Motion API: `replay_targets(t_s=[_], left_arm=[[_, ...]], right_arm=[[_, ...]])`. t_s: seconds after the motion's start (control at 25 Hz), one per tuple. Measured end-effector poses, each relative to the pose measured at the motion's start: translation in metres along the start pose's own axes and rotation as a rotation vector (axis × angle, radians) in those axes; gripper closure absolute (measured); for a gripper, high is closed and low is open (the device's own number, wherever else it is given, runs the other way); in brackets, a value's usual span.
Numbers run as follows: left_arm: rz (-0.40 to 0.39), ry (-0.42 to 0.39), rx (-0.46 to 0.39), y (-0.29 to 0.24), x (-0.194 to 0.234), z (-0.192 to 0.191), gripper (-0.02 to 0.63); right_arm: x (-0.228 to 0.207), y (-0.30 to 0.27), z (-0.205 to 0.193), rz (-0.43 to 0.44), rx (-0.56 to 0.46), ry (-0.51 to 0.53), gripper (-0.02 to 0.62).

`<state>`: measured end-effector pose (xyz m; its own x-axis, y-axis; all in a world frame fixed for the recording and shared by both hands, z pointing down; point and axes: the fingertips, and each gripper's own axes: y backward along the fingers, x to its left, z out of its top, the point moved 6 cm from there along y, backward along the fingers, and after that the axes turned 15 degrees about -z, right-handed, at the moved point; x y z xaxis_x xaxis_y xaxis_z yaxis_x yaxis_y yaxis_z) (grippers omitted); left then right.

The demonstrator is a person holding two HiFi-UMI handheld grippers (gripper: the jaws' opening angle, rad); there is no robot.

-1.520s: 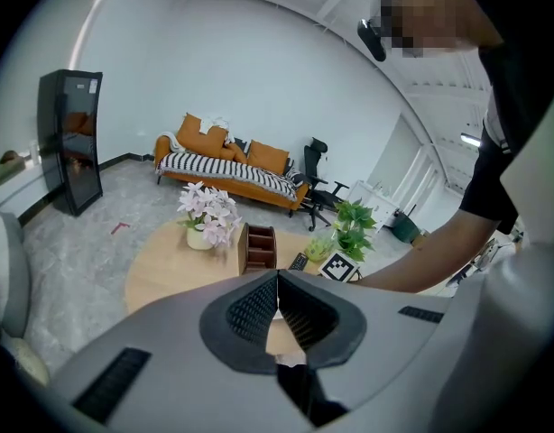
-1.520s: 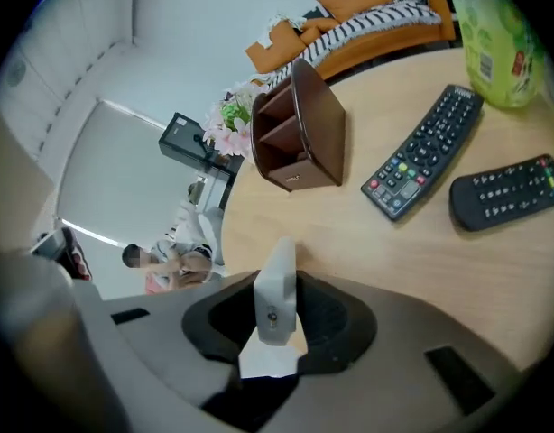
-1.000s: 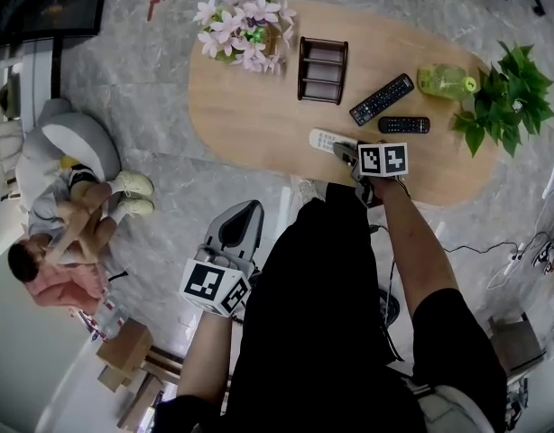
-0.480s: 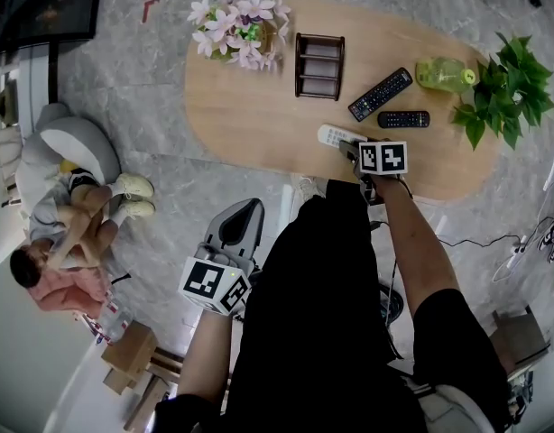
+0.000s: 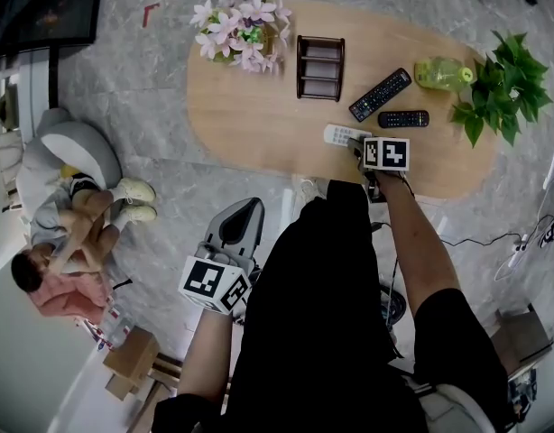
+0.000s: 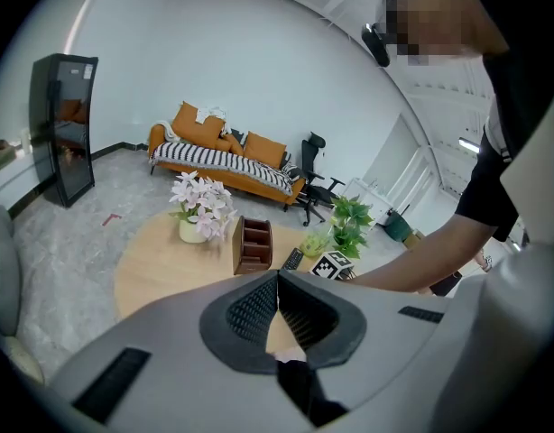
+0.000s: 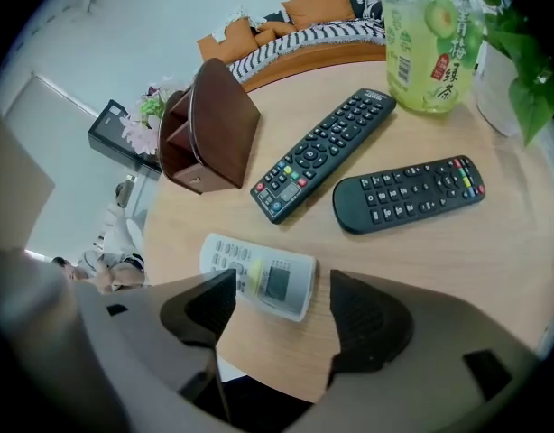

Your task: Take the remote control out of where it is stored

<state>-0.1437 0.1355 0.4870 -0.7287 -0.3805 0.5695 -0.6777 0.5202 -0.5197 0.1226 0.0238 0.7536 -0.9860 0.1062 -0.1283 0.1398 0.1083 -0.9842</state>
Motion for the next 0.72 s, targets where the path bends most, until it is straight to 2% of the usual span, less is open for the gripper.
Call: replay_targets(t_s=[0.2, 0.36, 0.4, 0.52, 0.6, 0.72], left_arm=[[-0.003, -0.022, -0.026, 0.007, 0.001, 0.004, 0.598], [-0.025, -0.067, -0.076, 0.012, -0.006, 0.023, 0.6], [-0.032, -0.08, -0.096, 0.015, -0.009, 0.03, 0.598], [-0.053, -0.131, -0.164, 0.026, -0.019, 0.05, 0.598], [-0.066, -0.161, -0.198, 0.039, -0.029, 0.06, 0.598], [-0.077, -0.202, -0.241, 0.059, -0.04, 0.073, 0.598]], right_arm=[[0.007, 0.023, 0.002, 0.013, -0.056, 0.043, 0.284], [0.019, 0.062, 0.009, 0.048, -0.146, 0.065, 0.285], [0.023, 0.075, 0.012, 0.062, -0.181, 0.07, 0.304], [0.034, 0.125, 0.02, 0.055, -0.313, 0.128, 0.445], [0.042, 0.162, 0.013, 0.059, -0.385, 0.154, 0.476], [0.051, 0.223, 0.006, 0.1, -0.502, 0.125, 0.512]])
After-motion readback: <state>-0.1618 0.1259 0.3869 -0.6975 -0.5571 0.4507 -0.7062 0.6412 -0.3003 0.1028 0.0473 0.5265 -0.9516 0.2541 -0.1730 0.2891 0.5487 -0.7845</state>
